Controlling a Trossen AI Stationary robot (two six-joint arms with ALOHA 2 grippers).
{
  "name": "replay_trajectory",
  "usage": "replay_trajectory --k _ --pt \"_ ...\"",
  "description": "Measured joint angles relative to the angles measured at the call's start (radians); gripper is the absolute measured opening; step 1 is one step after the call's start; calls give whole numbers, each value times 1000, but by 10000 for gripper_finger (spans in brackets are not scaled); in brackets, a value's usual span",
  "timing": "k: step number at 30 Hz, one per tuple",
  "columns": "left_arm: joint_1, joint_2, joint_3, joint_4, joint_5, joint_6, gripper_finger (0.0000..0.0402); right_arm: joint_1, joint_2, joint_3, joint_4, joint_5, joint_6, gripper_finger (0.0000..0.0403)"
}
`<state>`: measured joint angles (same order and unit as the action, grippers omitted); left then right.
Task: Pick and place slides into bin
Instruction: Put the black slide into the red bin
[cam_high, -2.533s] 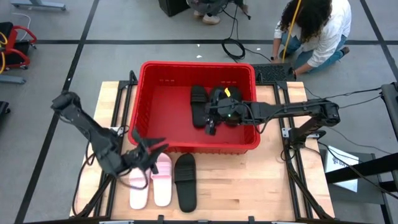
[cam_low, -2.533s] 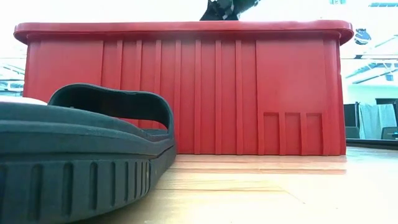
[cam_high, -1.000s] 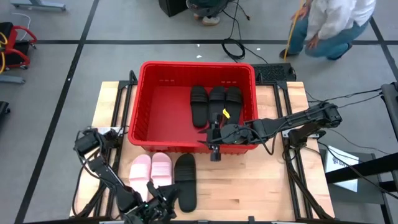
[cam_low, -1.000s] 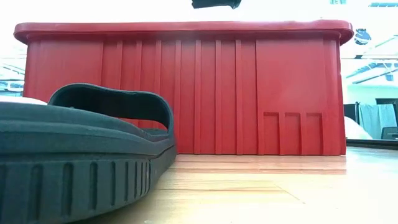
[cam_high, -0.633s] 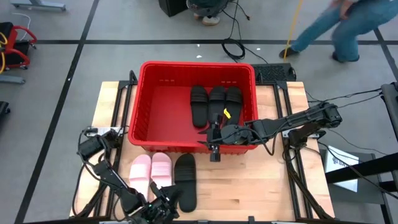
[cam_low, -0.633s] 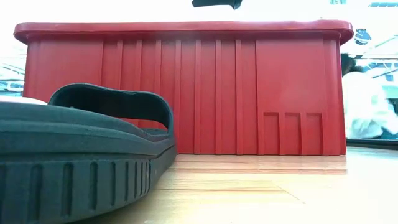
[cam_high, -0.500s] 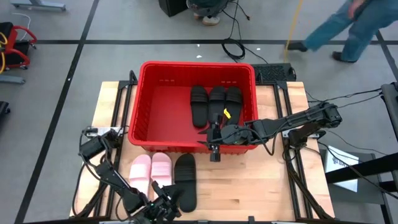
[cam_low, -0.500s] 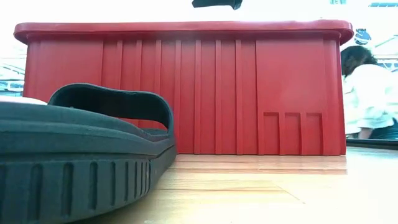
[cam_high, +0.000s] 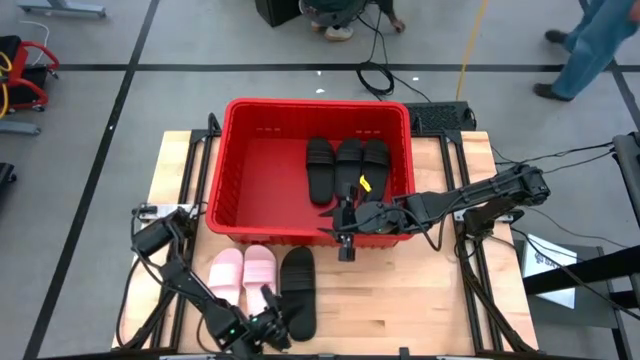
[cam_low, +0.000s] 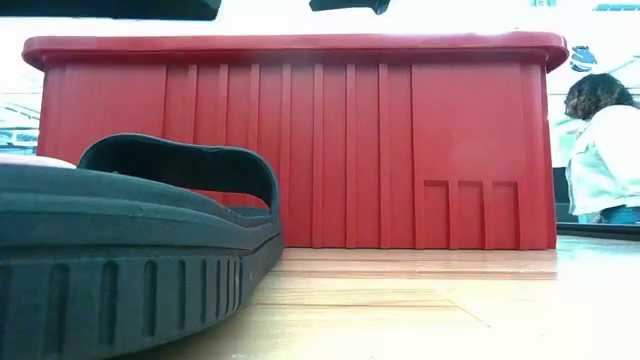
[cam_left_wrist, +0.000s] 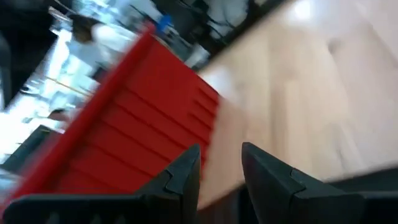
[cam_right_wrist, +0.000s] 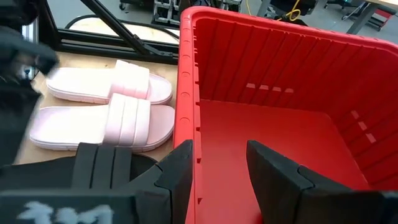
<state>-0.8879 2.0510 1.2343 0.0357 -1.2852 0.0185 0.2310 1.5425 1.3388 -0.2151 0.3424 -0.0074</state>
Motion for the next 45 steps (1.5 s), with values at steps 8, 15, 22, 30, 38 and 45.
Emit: replay_trajectory --k 8,15,22,30,38,45 --pt "44 0 0 -176 186 -179 127 0 0 0 0 0 -5 139" --pt "44 0 0 -202 216 -181 127 0 0 0 0 0 -8 139" --pt "54 0 0 -332 239 -305 127 0 0 0 1 0 -8 139" --pt "88 -1 0 -416 297 -418 127 0 0 0 1 0 -8 139" --pt "89 -2 0 -421 295 -397 127 0 0 0 1 0 -8 139" --pt "114 -2 0 -485 291 -412 127 0 0 0 1 0 -8 139"
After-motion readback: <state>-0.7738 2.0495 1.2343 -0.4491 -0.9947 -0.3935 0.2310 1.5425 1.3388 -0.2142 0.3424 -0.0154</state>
